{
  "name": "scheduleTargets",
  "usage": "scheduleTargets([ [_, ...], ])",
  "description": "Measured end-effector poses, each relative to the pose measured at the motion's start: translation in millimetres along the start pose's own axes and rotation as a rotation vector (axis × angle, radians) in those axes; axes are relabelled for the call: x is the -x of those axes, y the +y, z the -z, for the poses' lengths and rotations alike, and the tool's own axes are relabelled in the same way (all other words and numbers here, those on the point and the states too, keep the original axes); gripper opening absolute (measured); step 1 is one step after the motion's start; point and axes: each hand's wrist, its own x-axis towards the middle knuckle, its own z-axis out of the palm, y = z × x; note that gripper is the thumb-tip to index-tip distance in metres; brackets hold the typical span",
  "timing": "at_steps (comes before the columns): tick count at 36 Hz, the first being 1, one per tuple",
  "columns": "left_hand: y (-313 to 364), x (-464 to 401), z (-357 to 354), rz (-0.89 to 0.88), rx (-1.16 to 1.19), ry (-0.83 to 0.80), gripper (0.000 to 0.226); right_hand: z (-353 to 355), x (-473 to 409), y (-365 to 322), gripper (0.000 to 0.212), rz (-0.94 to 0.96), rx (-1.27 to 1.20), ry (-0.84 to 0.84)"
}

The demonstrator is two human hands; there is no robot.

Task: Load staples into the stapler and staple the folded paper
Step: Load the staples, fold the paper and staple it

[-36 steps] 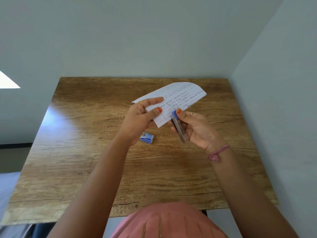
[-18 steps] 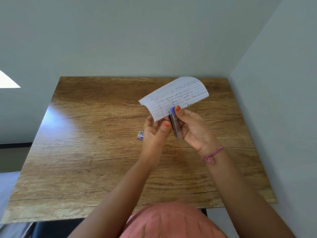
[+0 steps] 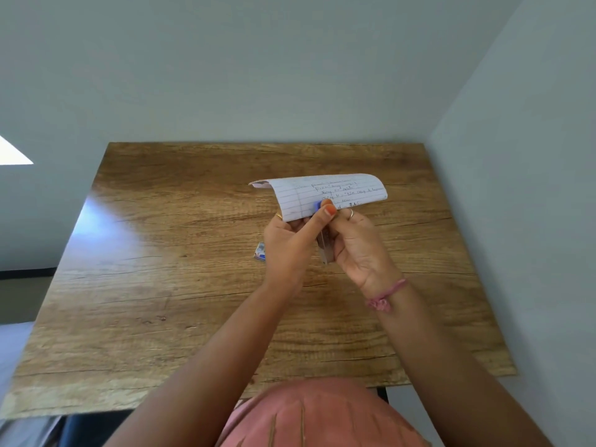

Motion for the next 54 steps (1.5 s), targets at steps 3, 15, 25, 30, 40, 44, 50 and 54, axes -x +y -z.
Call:
scheduleTargets([
  [3, 0, -1, 3, 0.03, 0.007, -0.002, 0.023, 0, -1, 2, 0.017, -0.007, 0.0, 0.022],
  [15, 31, -31, 38, 0.363, 0.128, -0.15, 0.051, 10, -4, -8, 0.019, -0.071, 0.135, -0.097],
  [25, 34, -44, 49, 0.275, 0.271, -0.019, 0.041, 52, -9, 4, 0.056, -0.038, 0.732, -0.075],
  [30, 31, -42, 49, 0.234, 0.275, -0.007, 0.035, 67, -17, 23, 0.052, 0.141, 1.448, -0.011],
  [40, 24, -36, 50, 0.253, 0.336, 0.001, 0.046, 62, -22, 45, 0.055, 0.261, 1.65, 0.051],
  [44, 23, -31, 50, 0.247, 0.36, -0.02, 0.049, 54, -21, 34, 0.066, 0.222, 1.607, 0.048],
  [50, 22, -25, 48, 0.203, 0.428, -0.074, 0.05, 25, -12, -8, 0.045, 0.099, 0.599, 0.135],
  [54, 17, -20, 44, 0.194, 0.444, -0.122, 0.049, 12, -8, -21, 0.046, 0.006, 0.189, -0.042],
])
